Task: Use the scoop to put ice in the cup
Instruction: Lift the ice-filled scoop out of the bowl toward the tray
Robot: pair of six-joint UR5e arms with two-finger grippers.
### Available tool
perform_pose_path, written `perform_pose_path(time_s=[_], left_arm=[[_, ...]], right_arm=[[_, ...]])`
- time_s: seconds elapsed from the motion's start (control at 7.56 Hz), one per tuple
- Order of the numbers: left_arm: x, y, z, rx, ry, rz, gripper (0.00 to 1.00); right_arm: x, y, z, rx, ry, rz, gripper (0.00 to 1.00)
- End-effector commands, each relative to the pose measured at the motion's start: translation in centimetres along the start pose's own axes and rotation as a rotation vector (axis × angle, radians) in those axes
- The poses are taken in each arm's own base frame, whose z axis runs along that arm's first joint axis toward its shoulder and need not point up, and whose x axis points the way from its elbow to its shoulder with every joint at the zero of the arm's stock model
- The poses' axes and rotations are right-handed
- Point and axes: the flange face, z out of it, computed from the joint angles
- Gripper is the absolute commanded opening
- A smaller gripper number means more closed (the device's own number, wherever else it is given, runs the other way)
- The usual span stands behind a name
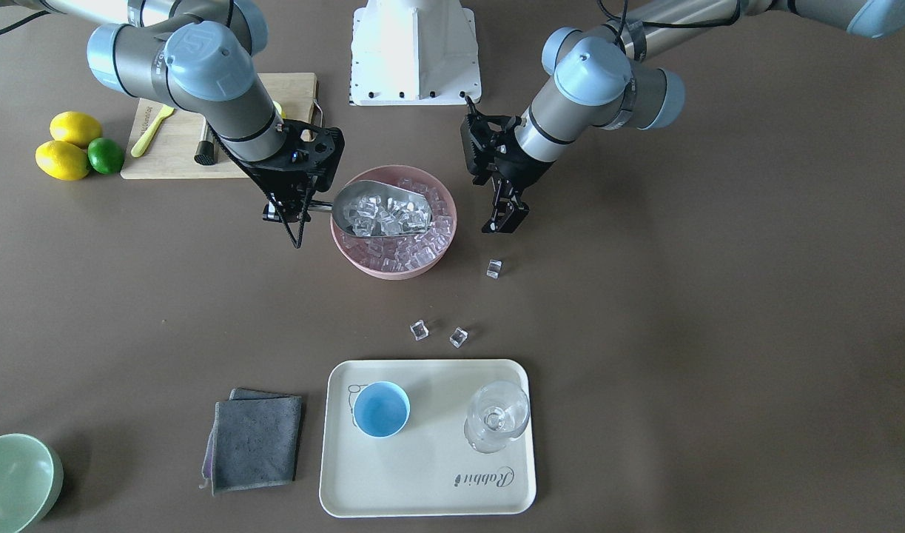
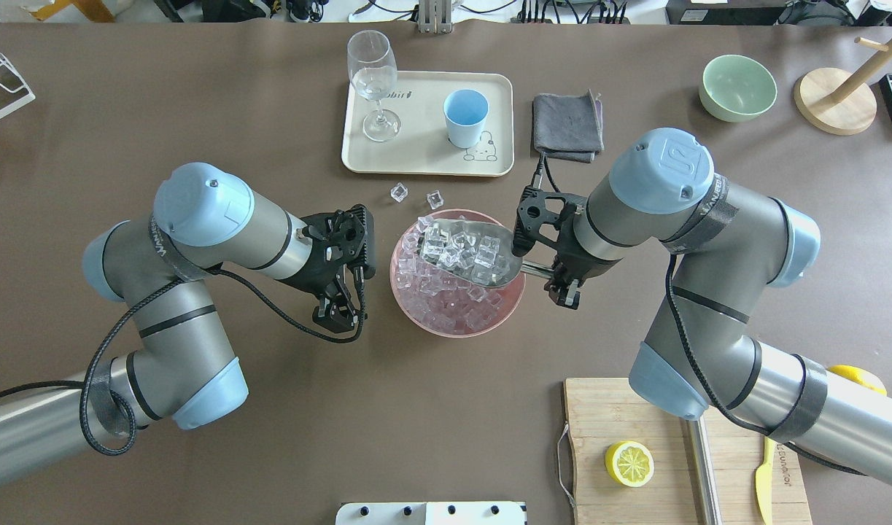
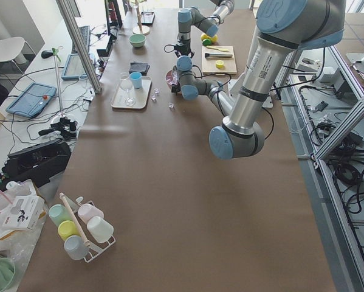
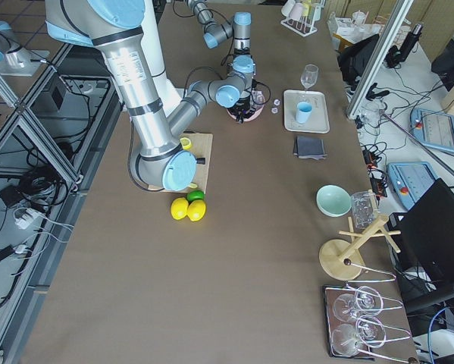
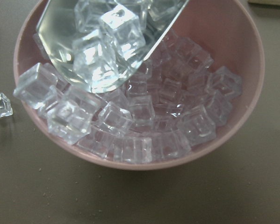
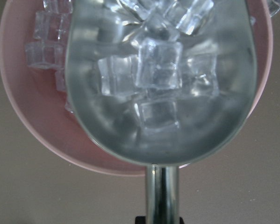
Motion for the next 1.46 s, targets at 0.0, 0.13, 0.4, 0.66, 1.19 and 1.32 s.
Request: perform_pose_path(time_s=[0.0,0.13,0.4,0.66,1.19,1.32], left_arm=[[-0.1,0.1,-0.1,0.0,-0.007,-0.008,0.98],[-0.2,0.2,-0.1,0.001,-0.01,-0.009,0.98],[-0.1,0.2,0.0,0.005,-0.012,-0.006,0.98],[0.1,0.4,0.1,0.009,-0.014,-0.004,0.98],[1.0,0.4,0.6,0.041,-0.001,-0.093,0.98],[1.3,1.6,0.7,0.067,-0.022,-0.081,0.98]], right_arm=[[0.8,0.6,-0.8,0.072,0.019,-0.001,0.0],[1.1,0.7,-1.3,0.098,0.028,0.012,0.0],[2.6,1.4,-2.7,0.131,0.035,0.115,0.0],[3.4,1.7,-3.8,0.155,0.039,0.295,0.0],[6.2,3.0,-5.3,0.123,0.06,0.716,0.0],[6.6,3.2,-5.4,0.099,0.071,0.792,0.0]])
